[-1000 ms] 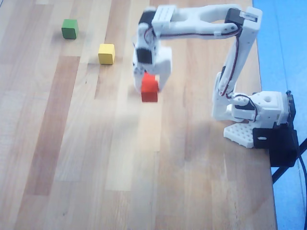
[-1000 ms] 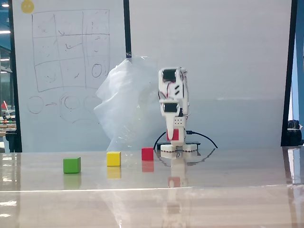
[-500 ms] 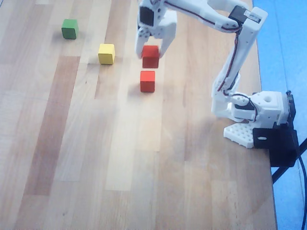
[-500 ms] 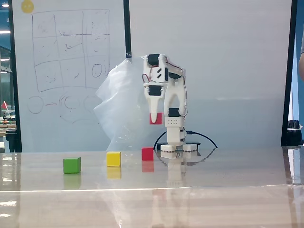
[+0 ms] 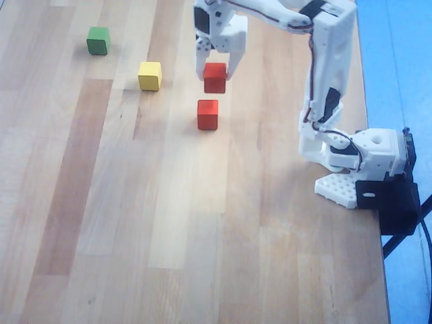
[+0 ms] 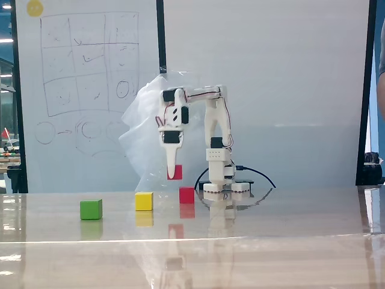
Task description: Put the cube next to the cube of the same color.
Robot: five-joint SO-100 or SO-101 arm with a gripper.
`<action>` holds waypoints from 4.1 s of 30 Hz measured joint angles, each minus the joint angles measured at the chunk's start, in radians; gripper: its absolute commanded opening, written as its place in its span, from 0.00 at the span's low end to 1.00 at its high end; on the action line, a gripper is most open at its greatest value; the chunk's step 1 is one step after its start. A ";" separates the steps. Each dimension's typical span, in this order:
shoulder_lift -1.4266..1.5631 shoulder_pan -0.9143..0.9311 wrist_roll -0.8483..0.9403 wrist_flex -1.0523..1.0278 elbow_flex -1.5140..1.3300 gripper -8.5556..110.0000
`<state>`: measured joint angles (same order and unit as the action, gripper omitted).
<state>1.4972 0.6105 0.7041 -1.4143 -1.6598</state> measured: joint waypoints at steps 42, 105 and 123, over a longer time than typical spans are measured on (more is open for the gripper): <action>-0.331 0.043 -0.078 0.170 0.123 0.19; 1.551 -0.517 -0.443 0.486 -1.206 0.07; 1.922 -0.543 -0.434 0.319 -1.500 0.07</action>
<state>3.4192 0.0675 0.2700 -1.0953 -3.1600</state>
